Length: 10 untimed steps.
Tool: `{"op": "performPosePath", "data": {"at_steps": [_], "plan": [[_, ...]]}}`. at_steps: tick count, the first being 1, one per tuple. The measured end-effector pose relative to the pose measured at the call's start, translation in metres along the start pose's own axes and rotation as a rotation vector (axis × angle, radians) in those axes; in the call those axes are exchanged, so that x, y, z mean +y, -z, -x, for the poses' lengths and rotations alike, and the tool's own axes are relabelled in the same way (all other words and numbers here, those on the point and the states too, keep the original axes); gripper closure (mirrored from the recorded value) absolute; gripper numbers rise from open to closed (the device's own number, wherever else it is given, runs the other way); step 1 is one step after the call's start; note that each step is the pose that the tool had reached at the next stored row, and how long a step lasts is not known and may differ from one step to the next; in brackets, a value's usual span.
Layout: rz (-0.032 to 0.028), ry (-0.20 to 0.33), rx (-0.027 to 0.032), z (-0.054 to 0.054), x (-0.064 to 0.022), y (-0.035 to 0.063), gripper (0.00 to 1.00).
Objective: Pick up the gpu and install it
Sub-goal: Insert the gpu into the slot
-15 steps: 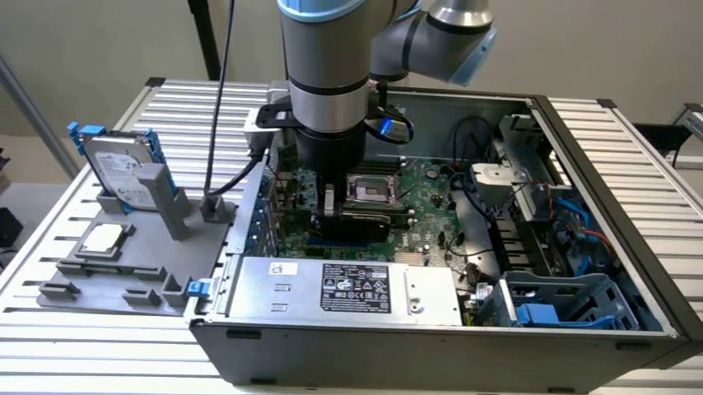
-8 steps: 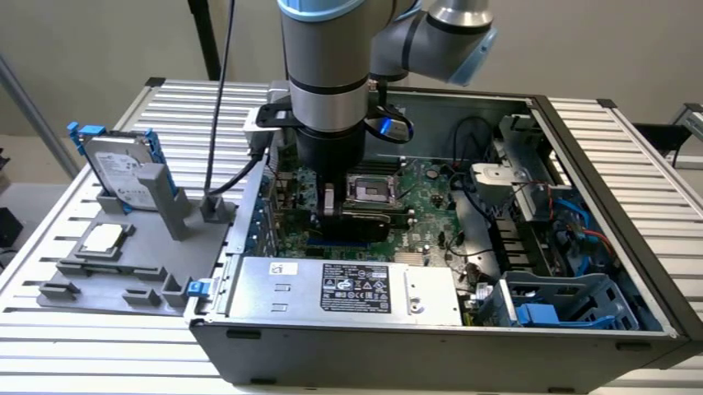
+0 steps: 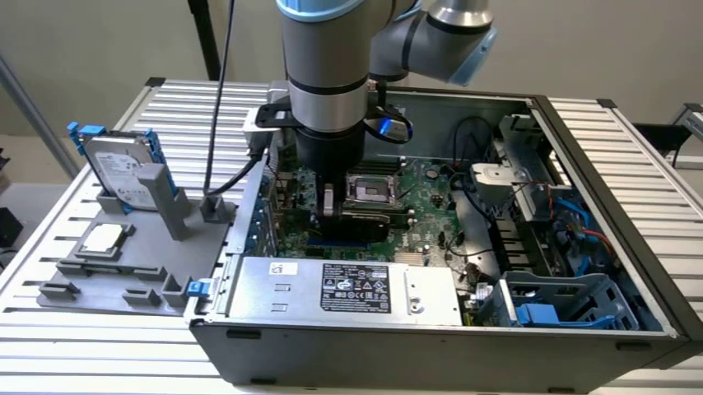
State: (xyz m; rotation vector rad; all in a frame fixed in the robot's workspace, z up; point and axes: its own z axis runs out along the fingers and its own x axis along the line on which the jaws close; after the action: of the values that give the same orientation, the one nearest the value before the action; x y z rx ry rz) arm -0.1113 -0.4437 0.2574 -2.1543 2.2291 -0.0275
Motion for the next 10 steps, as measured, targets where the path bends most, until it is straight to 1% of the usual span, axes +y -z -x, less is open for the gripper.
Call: {"op": "performPosePath", "data": {"at_steps": [10], "plan": [[0.0003,0.000,0.0005,-0.0017,0.0000,-0.0013,0.73]]}}
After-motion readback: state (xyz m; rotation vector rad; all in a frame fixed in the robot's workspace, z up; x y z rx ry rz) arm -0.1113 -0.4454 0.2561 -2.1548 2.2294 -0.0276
